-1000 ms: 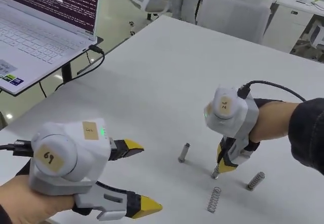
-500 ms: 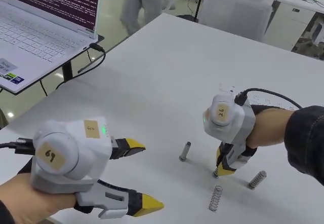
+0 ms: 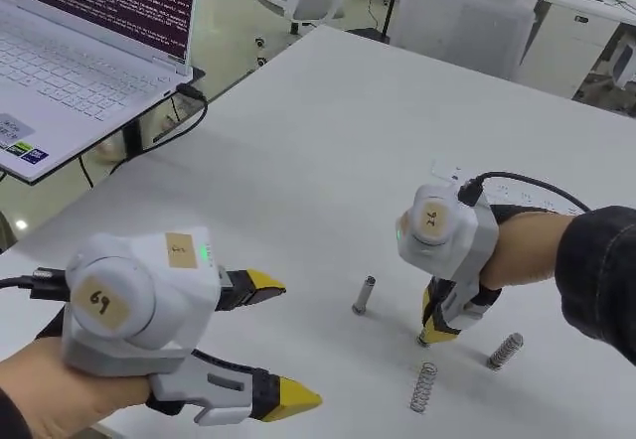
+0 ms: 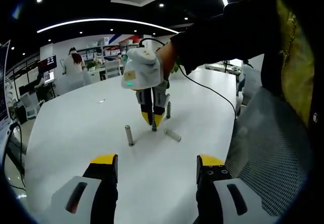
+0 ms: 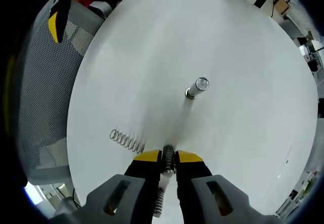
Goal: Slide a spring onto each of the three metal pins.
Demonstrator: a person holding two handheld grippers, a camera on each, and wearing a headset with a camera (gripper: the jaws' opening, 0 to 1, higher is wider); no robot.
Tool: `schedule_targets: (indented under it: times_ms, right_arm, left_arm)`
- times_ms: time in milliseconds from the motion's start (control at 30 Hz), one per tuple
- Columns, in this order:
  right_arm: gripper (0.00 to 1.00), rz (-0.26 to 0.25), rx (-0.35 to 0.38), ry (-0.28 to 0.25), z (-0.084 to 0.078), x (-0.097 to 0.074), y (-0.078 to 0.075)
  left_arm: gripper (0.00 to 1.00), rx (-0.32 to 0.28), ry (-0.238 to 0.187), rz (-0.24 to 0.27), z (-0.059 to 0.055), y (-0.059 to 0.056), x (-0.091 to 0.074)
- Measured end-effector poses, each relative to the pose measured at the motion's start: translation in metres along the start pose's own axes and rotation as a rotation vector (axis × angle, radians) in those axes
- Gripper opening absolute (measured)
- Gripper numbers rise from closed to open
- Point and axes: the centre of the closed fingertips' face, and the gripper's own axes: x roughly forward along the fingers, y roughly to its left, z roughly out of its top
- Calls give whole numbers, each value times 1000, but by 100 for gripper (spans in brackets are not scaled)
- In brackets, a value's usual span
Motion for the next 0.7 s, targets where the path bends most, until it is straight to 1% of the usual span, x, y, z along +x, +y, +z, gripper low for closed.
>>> schedule_targets:
  times_ms: [200,300,700]
  right_arm:
    - [9,-7,-1,-2,0,0,0]
    - [12,-10,8,-5,-1,0,-1]
    - [17,-18,28,-24,0,-3,0]
  left_arm:
    - [58,3,-1,-1,1,0,1]
    - [58,2,1,-4,0,-1,1]
    - [58,6,4,-8,2,-1,1]
